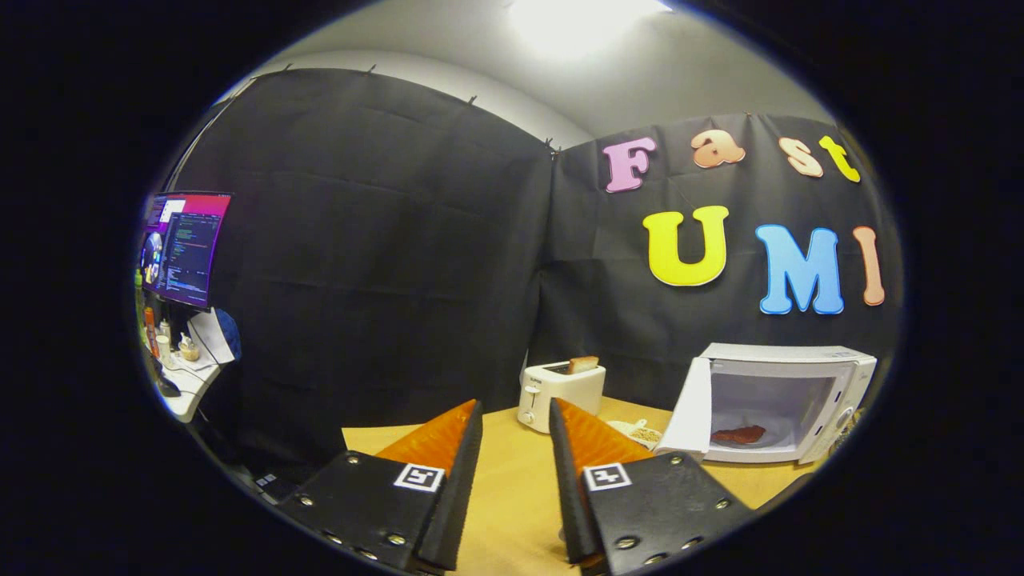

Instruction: Open the microwave, put the food inside, and close the microwave door.

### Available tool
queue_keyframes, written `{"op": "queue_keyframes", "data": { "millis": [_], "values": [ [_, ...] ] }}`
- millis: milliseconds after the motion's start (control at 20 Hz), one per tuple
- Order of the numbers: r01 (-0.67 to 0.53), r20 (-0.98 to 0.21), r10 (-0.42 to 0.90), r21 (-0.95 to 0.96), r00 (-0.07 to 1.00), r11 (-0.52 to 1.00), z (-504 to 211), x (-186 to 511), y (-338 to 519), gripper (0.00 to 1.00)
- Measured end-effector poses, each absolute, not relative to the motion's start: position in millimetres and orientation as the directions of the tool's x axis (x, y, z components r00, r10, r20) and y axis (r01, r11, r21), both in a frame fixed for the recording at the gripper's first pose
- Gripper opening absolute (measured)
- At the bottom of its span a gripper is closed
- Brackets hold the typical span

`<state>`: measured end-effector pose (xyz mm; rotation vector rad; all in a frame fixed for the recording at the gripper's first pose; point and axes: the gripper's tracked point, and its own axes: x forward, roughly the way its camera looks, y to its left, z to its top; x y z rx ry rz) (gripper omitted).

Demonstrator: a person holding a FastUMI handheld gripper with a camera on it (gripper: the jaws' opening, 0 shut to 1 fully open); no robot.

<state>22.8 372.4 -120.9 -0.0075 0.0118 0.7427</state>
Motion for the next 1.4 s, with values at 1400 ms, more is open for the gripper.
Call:
{"op": "queue_keyframes", "data": {
  "millis": [1400],
  "values": [
    [-0.151, -0.249, 0.155, 0.034, 0.956, 0.988, -239, 168, 102, 0.07]
  ]
}}
